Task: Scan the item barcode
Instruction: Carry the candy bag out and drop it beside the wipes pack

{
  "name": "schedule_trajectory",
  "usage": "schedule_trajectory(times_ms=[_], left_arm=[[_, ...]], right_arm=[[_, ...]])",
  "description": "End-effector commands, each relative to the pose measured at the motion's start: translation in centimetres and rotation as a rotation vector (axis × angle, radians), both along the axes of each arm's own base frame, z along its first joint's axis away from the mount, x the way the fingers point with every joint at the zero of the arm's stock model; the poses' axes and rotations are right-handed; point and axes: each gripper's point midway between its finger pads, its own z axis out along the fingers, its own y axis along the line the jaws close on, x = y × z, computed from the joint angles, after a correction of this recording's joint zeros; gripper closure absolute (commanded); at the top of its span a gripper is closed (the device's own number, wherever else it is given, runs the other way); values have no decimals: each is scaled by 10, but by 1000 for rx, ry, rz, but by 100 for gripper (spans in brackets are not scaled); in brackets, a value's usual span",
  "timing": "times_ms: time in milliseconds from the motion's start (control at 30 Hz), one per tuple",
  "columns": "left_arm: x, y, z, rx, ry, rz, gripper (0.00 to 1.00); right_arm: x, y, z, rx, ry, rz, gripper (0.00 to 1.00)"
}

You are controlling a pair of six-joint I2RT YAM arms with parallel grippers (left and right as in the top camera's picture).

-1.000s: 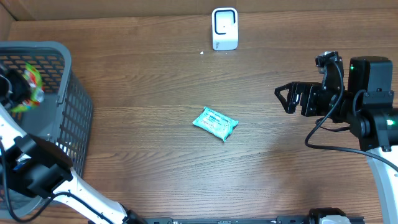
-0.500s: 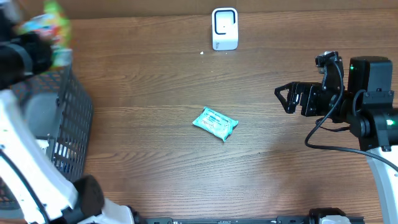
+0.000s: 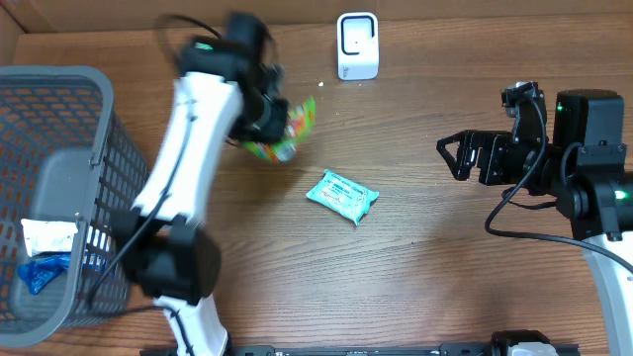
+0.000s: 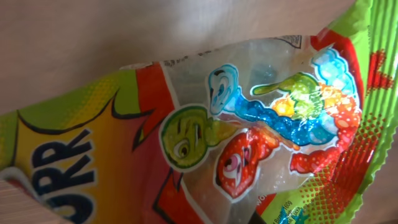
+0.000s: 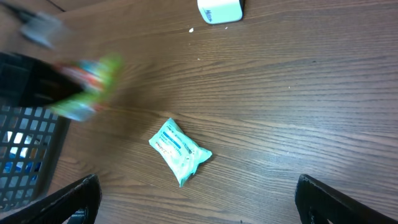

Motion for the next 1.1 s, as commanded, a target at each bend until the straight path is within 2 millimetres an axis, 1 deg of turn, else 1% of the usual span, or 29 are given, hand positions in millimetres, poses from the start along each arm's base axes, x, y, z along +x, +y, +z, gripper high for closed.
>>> schedule_trajectory(times_ms=[0, 67, 133, 167, 200, 233, 267, 300, 367, 433, 467, 533, 567, 633, 733, 800, 833, 900, 933, 967, 1033, 1067], left_arm=[[-15, -9, -49, 50, 109, 54, 96], [-20, -14, -77, 64, 154, 52, 96], [-21, -14, -90, 68, 175, 56, 96], [-22, -14, -93, 72, 185, 65, 85], [-22, -14, -96, 75, 194, 82, 67], [-22, -14, -97, 73, 195, 98, 55], [-20, -14, -97, 68, 190, 105, 46], [-17, -12, -94, 65, 181, 109, 42], [-11, -11, -83, 57, 162, 118, 39], [-3, -9, -63, 47, 131, 125, 39], [2, -8, -49, 40, 103, 127, 39], [12, -5, -13, 20, 29, 129, 39], [17, -3, 7, 9, -14, 136, 39], [25, 5, 56, -21, -125, 150, 38], [25, 27, 123, -44, -284, 195, 36], [12, 54, 164, -21, -381, 251, 34], [5, 65, 176, -6, -408, 275, 34], [-13, 93, 196, 37, -447, 336, 34], [-25, 108, 203, 63, -457, 374, 35], [-38, 127, 210, 94, -465, 429, 35], [-55, 155, 221, 117, -494, 500, 34], [-73, 184, 228, 141, -512, 596, 34]], right_arm=[[1, 3, 8, 9, -21, 8, 0], [1, 3, 8, 9, -21, 8, 0], [1, 3, 8, 9, -21, 8, 0], [1, 3, 8, 9, -21, 8, 0], [1, 3, 8, 9, -21, 8, 0], [1, 3, 8, 9, -21, 8, 0], [1, 3, 8, 9, -21, 8, 0], [1, 3, 8, 9, -21, 8, 0], [1, 3, 8, 9, -21, 8, 0], [1, 3, 8, 9, -21, 8, 0], [1, 3, 8, 9, -21, 8, 0], [1, 3, 8, 9, -21, 8, 0], [1, 3, 8, 9, -21, 8, 0], [1, 3, 8, 9, -21, 8, 0], [1, 3, 8, 9, -21, 8, 0], [1, 3, 8, 9, -21, 8, 0], [1, 3, 8, 9, -21, 8, 0], [1, 3, 8, 9, -21, 8, 0], [1, 3, 8, 9, -21, 8, 0], [1, 3, 8, 9, -21, 8, 0], [1, 3, 8, 9, -21, 8, 0], [1, 3, 8, 9, -21, 8, 0]])
